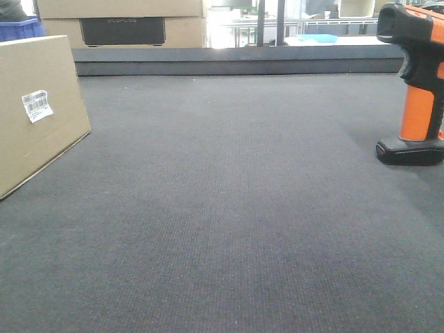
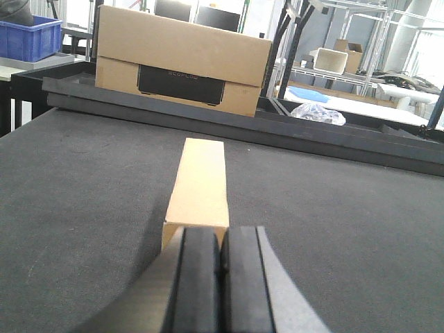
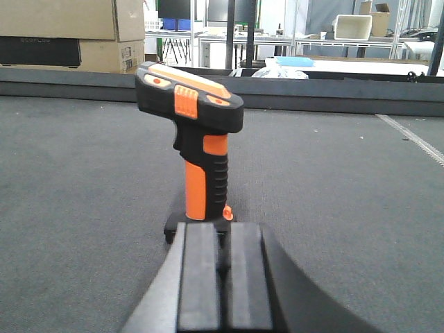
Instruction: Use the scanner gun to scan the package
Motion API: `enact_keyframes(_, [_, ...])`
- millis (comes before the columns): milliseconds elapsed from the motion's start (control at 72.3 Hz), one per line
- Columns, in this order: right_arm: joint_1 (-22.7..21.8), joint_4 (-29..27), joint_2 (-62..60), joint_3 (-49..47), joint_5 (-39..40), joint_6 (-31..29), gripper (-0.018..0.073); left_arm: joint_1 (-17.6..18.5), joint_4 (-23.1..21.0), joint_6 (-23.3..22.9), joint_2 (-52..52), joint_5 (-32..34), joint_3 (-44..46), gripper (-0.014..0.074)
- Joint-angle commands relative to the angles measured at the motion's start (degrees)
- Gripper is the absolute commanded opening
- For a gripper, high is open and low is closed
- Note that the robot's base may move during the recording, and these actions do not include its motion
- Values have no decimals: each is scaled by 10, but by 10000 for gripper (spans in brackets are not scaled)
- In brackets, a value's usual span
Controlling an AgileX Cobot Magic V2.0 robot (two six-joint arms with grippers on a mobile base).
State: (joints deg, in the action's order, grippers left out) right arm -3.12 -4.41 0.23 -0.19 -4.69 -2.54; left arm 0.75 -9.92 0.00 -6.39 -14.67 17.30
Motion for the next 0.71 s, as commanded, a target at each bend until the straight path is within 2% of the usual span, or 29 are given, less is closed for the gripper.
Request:
enact_keyframes(0, [-3,2,-2,2,18,-6,-169,3,1,0,3,8,-1,-111])
enact_keyframes(484, [-3,2,-2,2,18,-6,-169,3,5,0,3,5,-1,-111])
enact_keyframes(567, [-3,2,-2,2,18,-6,-169,3,37,0,3,47,-21,-111])
enact_keyframes(636, [-3,2,-2,2,18,-6,-169,3,105,0,4,113,-51,-111])
enact_keyframes(692, [-3,2,-2,2,18,-6,-169,3,134,0,7,147,-79,-111])
